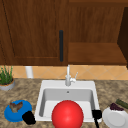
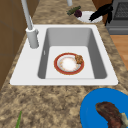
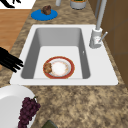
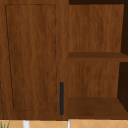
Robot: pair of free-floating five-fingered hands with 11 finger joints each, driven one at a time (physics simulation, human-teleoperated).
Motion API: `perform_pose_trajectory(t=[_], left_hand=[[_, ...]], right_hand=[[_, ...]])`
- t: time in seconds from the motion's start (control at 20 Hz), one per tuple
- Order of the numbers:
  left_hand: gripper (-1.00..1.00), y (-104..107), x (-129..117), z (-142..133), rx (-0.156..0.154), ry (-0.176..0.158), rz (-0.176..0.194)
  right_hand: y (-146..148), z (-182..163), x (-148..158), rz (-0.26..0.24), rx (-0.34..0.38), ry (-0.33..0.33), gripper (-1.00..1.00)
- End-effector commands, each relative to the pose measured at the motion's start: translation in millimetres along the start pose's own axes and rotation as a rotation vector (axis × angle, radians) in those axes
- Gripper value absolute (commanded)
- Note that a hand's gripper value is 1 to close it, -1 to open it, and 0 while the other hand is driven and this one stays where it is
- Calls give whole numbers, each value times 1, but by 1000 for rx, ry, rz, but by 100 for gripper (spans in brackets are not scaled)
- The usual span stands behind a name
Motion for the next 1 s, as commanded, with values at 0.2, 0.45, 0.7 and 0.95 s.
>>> perform_pose_trajectory(t=[0.2,0.45,0.7,0.95], left_hand=[[-100,1,0,-1,-2,15,-3],[-100,8,-5,-5,-63,-44,-37],[-100,6,-5,-2,-18,-5,23],[-100,7,-2,-2,-109,-95,8]], right_hand=[[-1,0,1,9,-8,-3,0],[-1,0,1,1,-17,-2,0],[-1,0,1,-3,-21,0,0],[-1,0,1,-5,-22,0,0]])
